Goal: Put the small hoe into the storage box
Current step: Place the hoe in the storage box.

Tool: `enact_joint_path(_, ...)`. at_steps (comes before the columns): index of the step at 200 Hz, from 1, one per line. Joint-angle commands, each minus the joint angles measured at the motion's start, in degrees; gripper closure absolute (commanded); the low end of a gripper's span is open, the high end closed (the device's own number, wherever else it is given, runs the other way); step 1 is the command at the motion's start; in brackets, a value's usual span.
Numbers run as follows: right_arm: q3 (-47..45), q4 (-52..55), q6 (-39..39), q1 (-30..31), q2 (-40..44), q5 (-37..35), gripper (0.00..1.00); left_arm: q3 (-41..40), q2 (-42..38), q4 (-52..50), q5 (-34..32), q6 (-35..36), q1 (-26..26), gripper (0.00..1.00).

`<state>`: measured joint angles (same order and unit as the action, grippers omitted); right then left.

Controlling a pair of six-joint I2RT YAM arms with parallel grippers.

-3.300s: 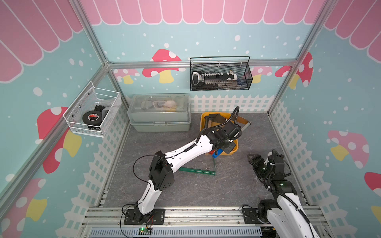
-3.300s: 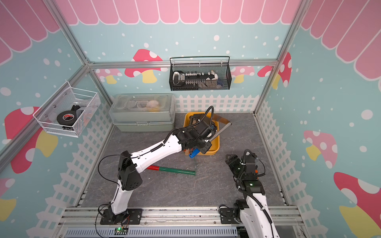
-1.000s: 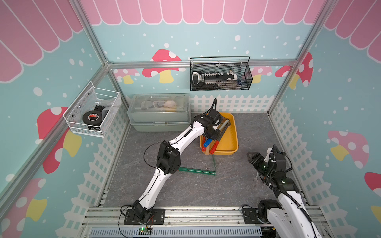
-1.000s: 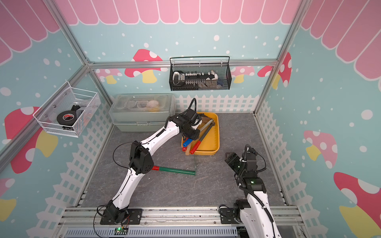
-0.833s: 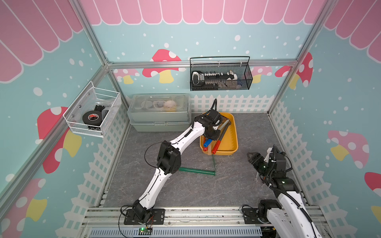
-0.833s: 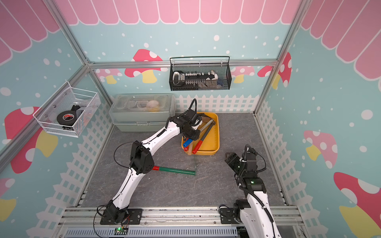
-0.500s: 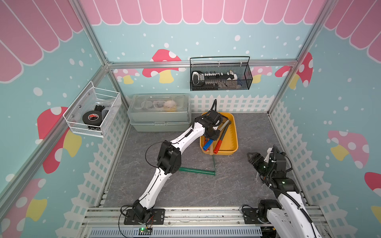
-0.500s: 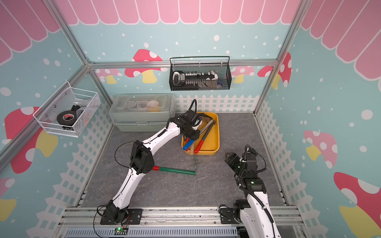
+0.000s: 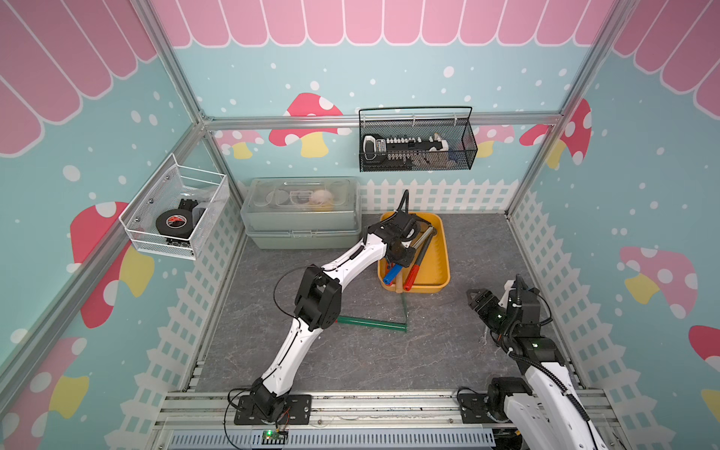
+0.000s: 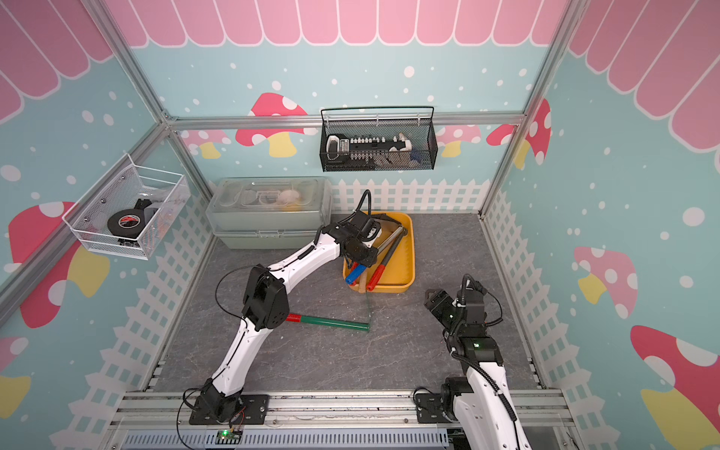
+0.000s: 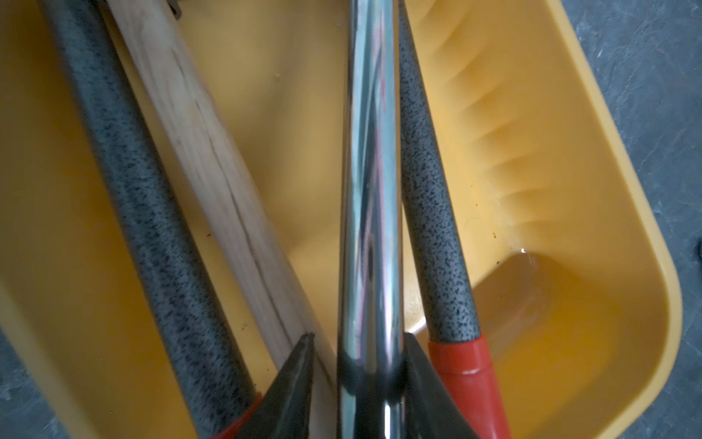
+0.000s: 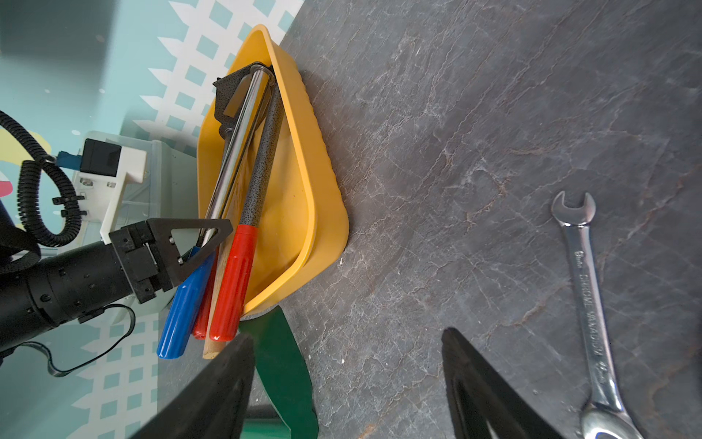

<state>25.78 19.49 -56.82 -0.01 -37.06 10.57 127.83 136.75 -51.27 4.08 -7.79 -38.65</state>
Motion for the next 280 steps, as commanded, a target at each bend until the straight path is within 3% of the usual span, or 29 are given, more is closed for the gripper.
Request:
enact_joint_path(1, -0.48, -0.54, 1.76, -0.12, -0.52, 0.68, 0.23, -3.09, -6.46, 3.85, -0.95, 1.02, 0.46, 0.57)
enact_joint_path(58, 2.23, 0.68, 7.30, 0.07, -3.48, 2.41, 0.23, -9.31, -13.65, 6.40, -3.45, 1.92, 0.56, 0.54)
enact_joint_path(129, 7.04, 2.56, 17.87, 2.78, -14.33, 9.17, 0.26, -27.94, -26.91, 14.62, -4.72, -1.74, 0.63, 0.54)
enact_joint_path(200, 10.37, 2.77, 21.09, 13.45, -18.63, 4.26, 0.25, -45.12, -38.20, 19.40, -6.90, -4.90, 0.59, 0.54)
enact_joint_path(280, 13.85, 2.19, 19.82, 25.24, -25.55, -6.83, 0.28, -60.89, -51.87, 19.28, -12.20, -6.96, 0.64, 0.55)
